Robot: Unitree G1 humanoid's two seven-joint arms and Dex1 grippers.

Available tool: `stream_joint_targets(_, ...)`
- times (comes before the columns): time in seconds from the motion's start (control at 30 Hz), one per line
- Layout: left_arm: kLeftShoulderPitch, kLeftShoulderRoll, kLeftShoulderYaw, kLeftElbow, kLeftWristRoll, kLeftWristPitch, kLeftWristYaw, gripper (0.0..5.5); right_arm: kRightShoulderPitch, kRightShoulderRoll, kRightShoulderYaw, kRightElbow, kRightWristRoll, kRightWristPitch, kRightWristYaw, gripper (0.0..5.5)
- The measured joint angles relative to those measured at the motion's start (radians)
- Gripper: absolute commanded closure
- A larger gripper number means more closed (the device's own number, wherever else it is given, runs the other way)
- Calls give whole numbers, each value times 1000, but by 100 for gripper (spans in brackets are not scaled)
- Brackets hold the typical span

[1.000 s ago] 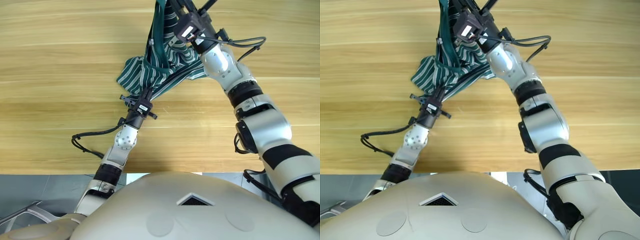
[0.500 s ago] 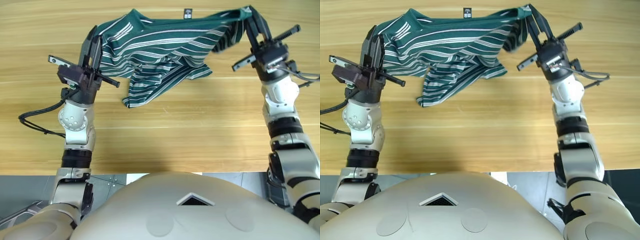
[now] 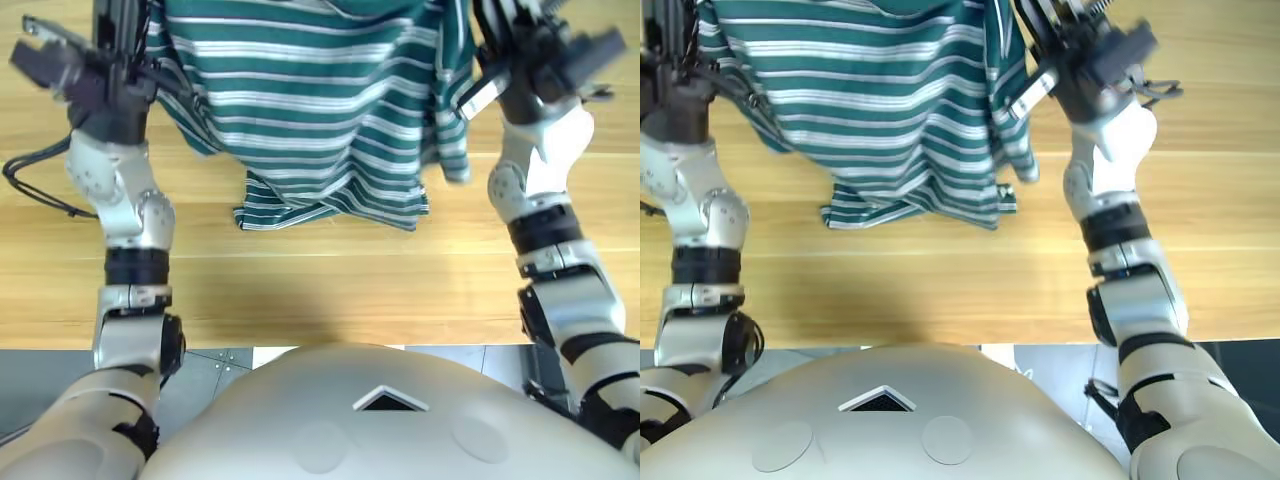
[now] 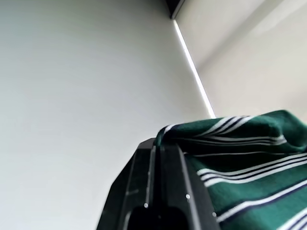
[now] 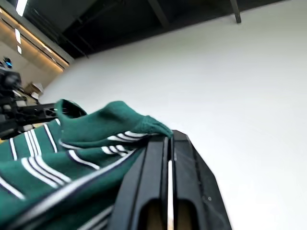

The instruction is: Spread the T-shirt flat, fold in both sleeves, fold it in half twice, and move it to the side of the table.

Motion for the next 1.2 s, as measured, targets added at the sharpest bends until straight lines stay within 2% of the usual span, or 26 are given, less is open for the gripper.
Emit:
stream_joint_targets(0.1,-217,-7,-34,332,169,54,142,547,-222,44,59,314,-255,210,-338,550)
stream_joint_targets(0.17,-409,-11,-83,546,305,154,309,547,-369,67,90,474,-393,383,-599,550)
stream_joint_targets(0.27,-645,-18,-113,713,434,245,524,547,-524,66,83,581,-489,520,-898,550)
stream_joint_targets(0.4,-873,-16,-111,775,538,195,740,547,-666,61,63,602,-611,507,-1267,550)
stream_joint_targets(0.5,-896,20,-66,792,567,35,825,547,-679,43,46,597,-732,361,-1525,550)
stream_joint_targets(0.57,-793,67,-60,800,578,-21,790,547,-631,23,43,594,-762,266,-1454,550)
stream_joint_targets(0.7,-416,60,-129,811,637,-129,612,547,-358,20,55,577,-745,65,-1083,550)
stream_joint_targets(0.77,-189,56,-188,806,656,-211,473,547,-153,-16,93,532,-709,-46,-862,550)
stream_joint_targets(0.87,67,88,-243,688,607,-394,321,547,137,-172,196,387,-656,-176,-557,550)
stream_joint_targets(0.9,169,129,-267,591,558,-441,237,547,274,-272,239,280,-621,-195,-412,550)
stream_joint_targets(1.03,396,222,-270,375,442,-428,130,547,463,-426,218,54,-534,-122,-231,550)
stream_joint_targets(1.2,705,333,-240,41,220,-277,18,547,673,-503,86,-191,-408,17,-160,550)
